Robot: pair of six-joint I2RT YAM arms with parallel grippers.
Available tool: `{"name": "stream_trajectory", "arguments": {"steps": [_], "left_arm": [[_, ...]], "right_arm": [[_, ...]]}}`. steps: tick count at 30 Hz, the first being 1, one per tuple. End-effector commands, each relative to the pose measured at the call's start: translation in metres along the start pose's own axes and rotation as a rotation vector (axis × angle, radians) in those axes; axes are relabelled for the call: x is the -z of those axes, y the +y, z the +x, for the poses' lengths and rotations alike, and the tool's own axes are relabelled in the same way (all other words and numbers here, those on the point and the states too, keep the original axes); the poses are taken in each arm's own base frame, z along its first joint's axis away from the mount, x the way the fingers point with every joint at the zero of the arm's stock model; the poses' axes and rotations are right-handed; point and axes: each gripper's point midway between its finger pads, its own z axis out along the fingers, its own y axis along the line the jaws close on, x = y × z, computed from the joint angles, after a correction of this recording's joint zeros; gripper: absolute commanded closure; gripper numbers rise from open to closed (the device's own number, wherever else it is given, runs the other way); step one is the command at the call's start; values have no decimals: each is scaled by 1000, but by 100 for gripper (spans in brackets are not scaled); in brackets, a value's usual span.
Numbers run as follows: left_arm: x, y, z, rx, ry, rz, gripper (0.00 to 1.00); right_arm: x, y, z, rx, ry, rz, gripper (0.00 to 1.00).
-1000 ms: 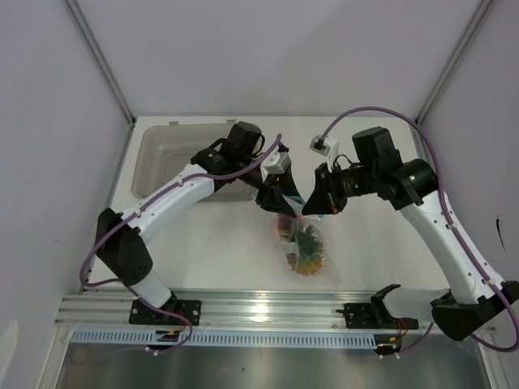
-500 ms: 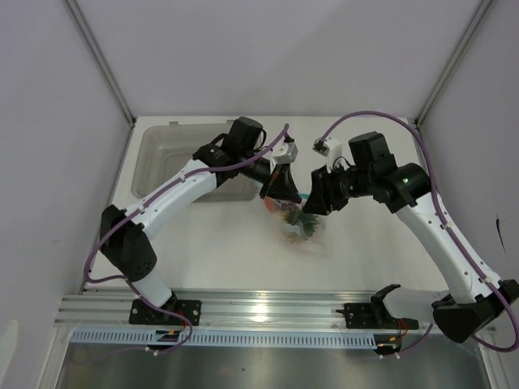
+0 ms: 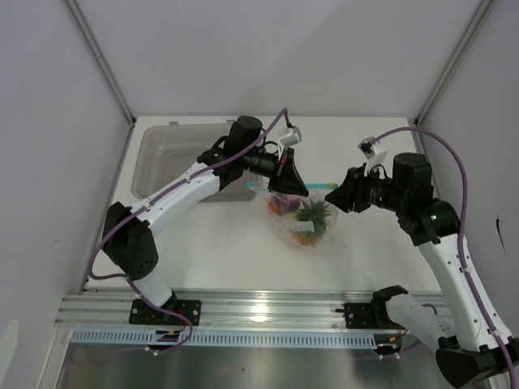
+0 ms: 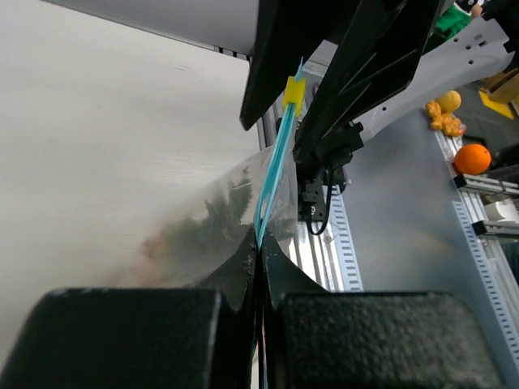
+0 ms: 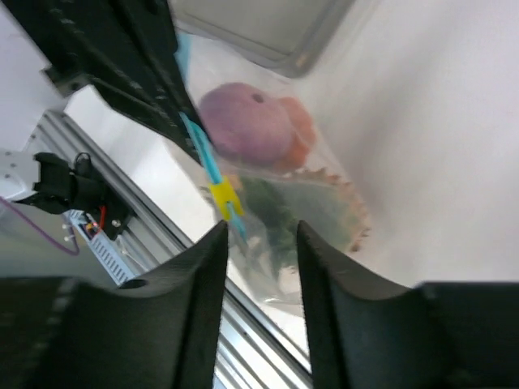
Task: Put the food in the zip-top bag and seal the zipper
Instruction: Adjust the zipper food storage bag at the center of the board, then zip the zipper food storage bag.
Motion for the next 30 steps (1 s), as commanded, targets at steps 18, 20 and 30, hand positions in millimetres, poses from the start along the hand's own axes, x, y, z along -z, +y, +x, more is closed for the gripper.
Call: {"name": "stream_trajectory", "arguments": {"steps": [18, 20, 30], "left_arm": [[7, -35, -33, 32, -130, 84, 99], [7, -35, -33, 35, -131, 83, 99], [9, -37, -32, 33, -132, 91, 99]], "right_arm": [[-10, 32, -11, 39, -140, -324, 87], [-8, 32, -11, 43, -151, -320, 82], [-5, 29, -7, 29, -168, -307, 91]]}}
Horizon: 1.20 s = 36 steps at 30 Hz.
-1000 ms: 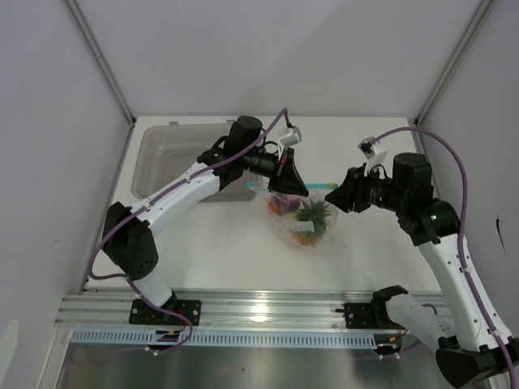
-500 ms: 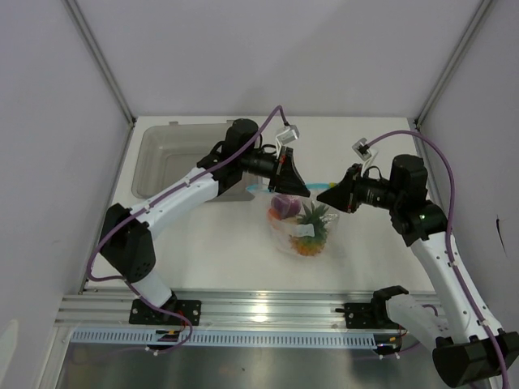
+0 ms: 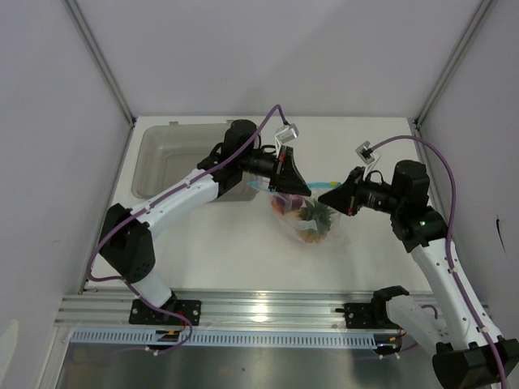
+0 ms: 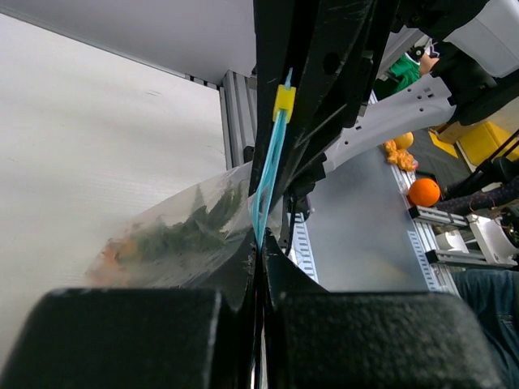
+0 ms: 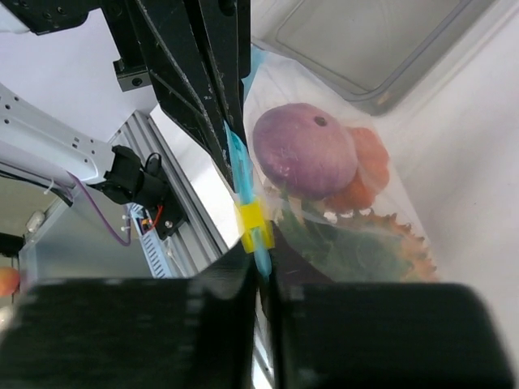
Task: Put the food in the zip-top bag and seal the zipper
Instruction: Zip the zipper food storage bag.
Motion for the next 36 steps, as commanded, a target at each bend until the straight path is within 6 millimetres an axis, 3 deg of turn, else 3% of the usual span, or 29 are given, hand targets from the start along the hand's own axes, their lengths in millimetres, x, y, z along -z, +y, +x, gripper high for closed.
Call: {"name": "stream_trajectory", "arguments": {"steps": [1, 5, 7, 8, 11, 13, 15, 16, 18, 19, 23, 36], "left_arm": [[8, -30, -21, -92, -39, 51, 99], [9, -27, -18, -97, -30, 51, 98], [11, -25, -18, -118, -31, 45, 81], [12, -28, -19, -143, -37, 47, 65], [16, -38, -23, -248, -58, 61, 43], [19, -52, -30, -311, -59, 98, 37], [18, -56, -29, -304, -41, 115, 36], [17, -64, -42, -330, -47, 123, 37], [10, -56, -33, -271, -9, 103, 41], [5, -64, -42, -302, -11, 112, 42], [-8, -61, -31, -279, 8, 106, 42], [-16, -47, -23, -259, 36, 11, 52]], "right_arm": [[5, 5, -12, 37, -52, -6, 99], [7, 4, -12, 18, -55, -9, 100], [8, 7, -11, 16, -51, -32, 100], [7, 8, -10, 14, -49, -40, 100], [6, 13, -6, 5, -28, -88, 100], [3, 13, -5, -11, -9, -113, 100], [2, 20, -1, -12, 15, -164, 100], [0, 22, 0, -14, 24, -174, 100], [-2, 30, 0, 1, 42, -202, 100], [-4, 31, 2, -5, 54, -208, 100], [-7, 32, 3, 2, 73, -193, 100], [-6, 31, 0, 3, 58, -152, 100]]}}
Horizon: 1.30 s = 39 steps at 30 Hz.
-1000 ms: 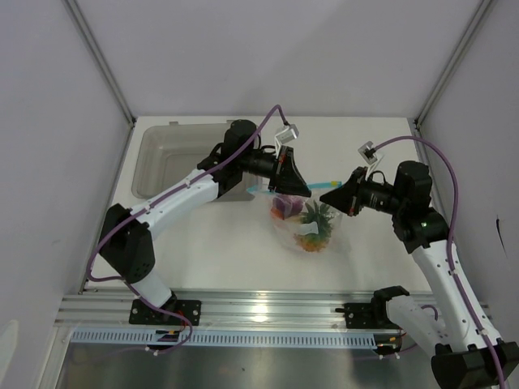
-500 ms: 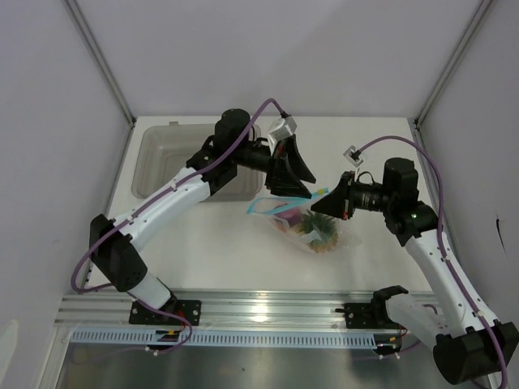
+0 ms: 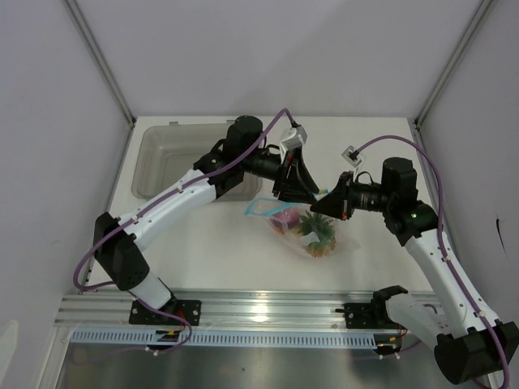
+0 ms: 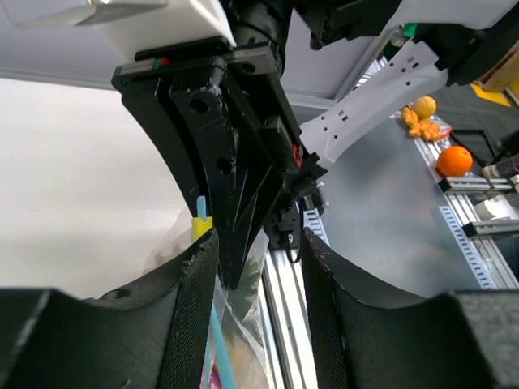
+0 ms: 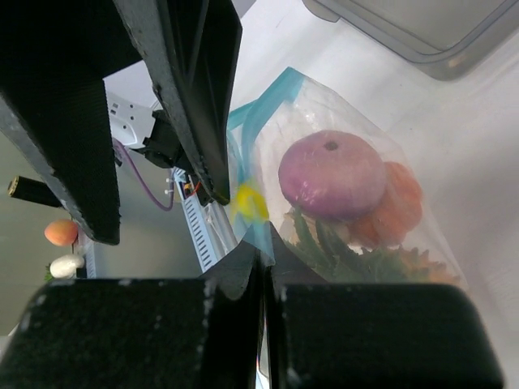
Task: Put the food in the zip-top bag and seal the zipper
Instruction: Zip the zipper food storage bag.
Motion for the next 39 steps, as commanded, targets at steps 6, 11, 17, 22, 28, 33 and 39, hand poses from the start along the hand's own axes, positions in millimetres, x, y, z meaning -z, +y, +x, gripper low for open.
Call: {"name": "stream_trajectory", "arguments": {"steps": [6, 11, 17, 22, 28, 33, 39], "left_arm": [[-7, 15, -7, -23, 7, -129, 48], [-3, 15, -18, -47, -51, -174, 41], [2, 16, -27, -72, -114, -222, 37], [-5, 14, -26, -59, -86, -167, 41], [-10, 15, -12, -32, -45, -123, 57], [-12, 15, -7, -18, -24, -97, 61], [-13, 15, -7, -14, -21, -90, 78]], "right_arm": [[7, 16, -20, 91, -49, -3, 100], [7, 18, -20, 91, -45, -5, 100], [7, 19, -18, 93, -39, -13, 100], [7, 21, -19, 100, -42, -13, 100], [9, 23, -20, 108, -44, -14, 100], [9, 24, -21, 111, -46, -12, 100], [9, 23, -21, 114, -46, -9, 100]]}}
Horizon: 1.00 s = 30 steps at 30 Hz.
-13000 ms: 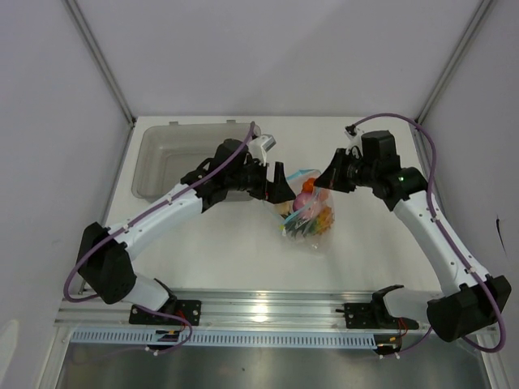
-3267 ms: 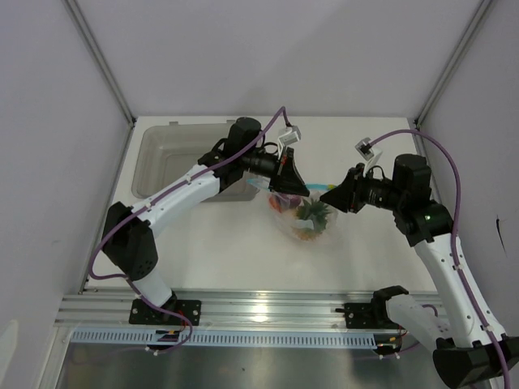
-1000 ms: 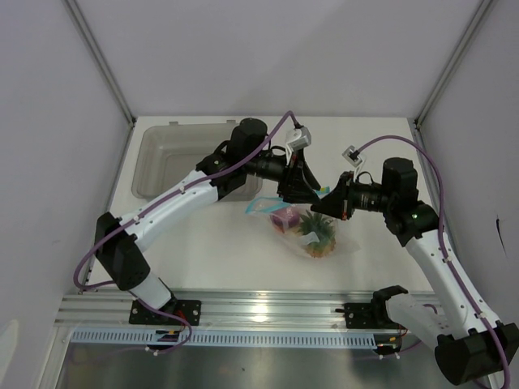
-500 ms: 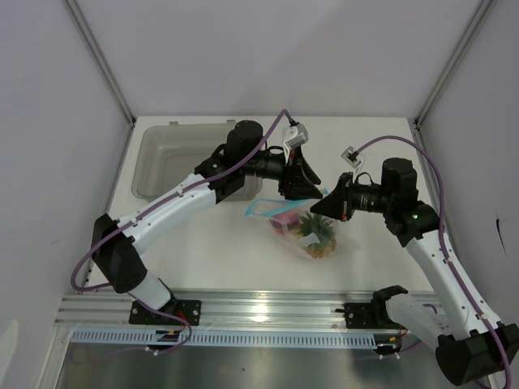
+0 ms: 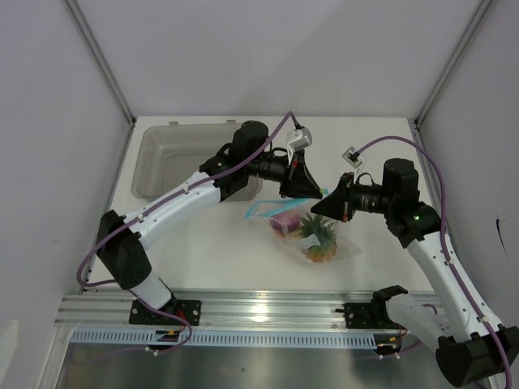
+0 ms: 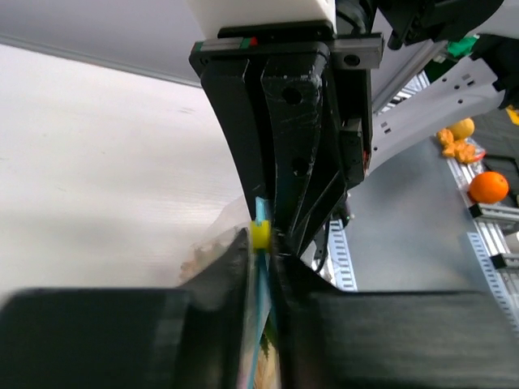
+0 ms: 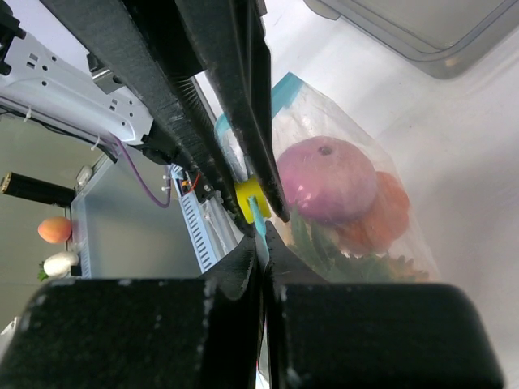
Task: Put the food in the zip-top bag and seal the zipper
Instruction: Zip the zipper food storage bag.
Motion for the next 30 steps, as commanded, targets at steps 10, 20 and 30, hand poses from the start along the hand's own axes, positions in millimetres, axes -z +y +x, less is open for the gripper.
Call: {"name": "stream_trajectory", "arguments": {"steps": [10, 20, 30], "left_arm": [[11, -7, -8, -15, 14, 86, 99], [26, -3, -4, 12, 21, 122, 100], [21, -18, -21, 9, 6, 185, 99]], "right_arm": [[16, 15, -34, 126, -133, 50, 100], [30, 14, -56, 129, -242, 79, 100], [12, 19, -24, 67, -34, -84, 94]]}}
